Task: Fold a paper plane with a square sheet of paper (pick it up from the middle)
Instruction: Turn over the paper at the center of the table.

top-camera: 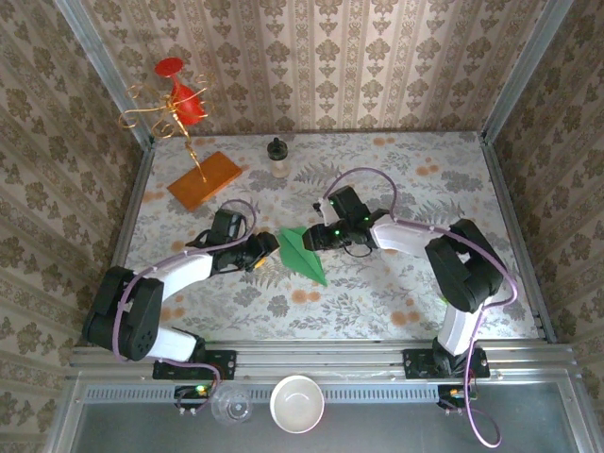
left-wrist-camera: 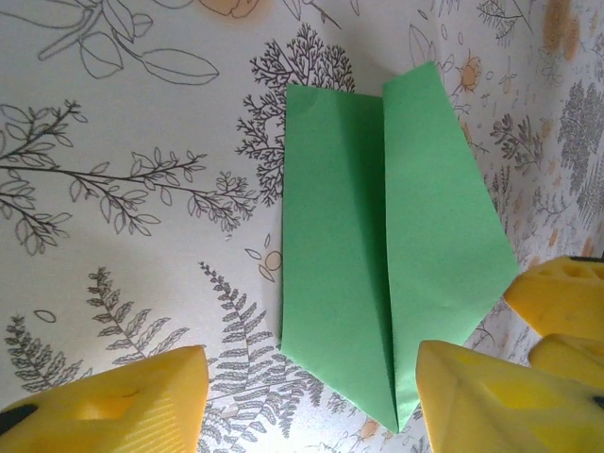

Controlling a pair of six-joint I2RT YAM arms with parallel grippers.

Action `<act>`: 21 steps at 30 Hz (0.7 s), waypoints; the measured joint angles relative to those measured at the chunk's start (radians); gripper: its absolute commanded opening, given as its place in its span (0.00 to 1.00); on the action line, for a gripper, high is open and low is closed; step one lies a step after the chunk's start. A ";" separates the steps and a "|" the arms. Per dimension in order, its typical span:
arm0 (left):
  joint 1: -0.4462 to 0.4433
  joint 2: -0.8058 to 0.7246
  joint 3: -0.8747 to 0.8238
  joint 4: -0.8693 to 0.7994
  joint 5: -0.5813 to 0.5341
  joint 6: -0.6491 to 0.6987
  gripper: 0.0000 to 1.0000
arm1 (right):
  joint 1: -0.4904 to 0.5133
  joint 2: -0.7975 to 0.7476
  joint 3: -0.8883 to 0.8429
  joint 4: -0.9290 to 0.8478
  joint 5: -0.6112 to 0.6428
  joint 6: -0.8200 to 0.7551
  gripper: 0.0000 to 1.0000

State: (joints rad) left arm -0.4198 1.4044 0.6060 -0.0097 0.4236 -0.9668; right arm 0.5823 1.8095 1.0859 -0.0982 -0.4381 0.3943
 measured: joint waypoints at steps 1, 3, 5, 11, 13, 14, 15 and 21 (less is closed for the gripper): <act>-0.003 0.000 0.000 0.007 -0.003 -0.004 0.63 | 0.000 0.013 0.010 -0.006 -0.009 -0.013 0.44; -0.005 -0.002 -0.001 0.018 -0.006 -0.008 0.63 | 0.000 0.031 0.022 -0.018 -0.022 -0.036 0.42; -0.005 -0.004 -0.002 0.026 -0.009 -0.010 0.63 | 0.000 0.050 0.033 -0.030 -0.032 -0.058 0.39; -0.005 -0.007 -0.002 0.041 -0.010 -0.010 0.63 | 0.000 0.079 0.049 -0.042 -0.051 -0.100 0.19; -0.005 -0.011 -0.002 0.042 -0.010 -0.010 0.64 | 0.000 0.083 0.055 -0.044 -0.061 -0.110 0.10; -0.005 -0.014 -0.002 0.042 -0.010 -0.010 0.64 | 0.000 0.084 0.059 -0.044 -0.067 -0.110 0.08; -0.005 -0.019 -0.002 0.043 -0.010 -0.009 0.64 | -0.001 0.084 0.060 -0.042 -0.070 -0.106 0.08; -0.005 -0.076 -0.002 0.084 0.012 -0.007 0.66 | -0.026 0.031 0.018 0.046 -0.117 -0.012 0.05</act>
State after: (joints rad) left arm -0.4252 1.3281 0.6044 0.0738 0.4355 -0.9741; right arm 0.5568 1.8408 1.1034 -0.0521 -0.5549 0.3824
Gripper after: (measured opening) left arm 0.656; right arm 0.070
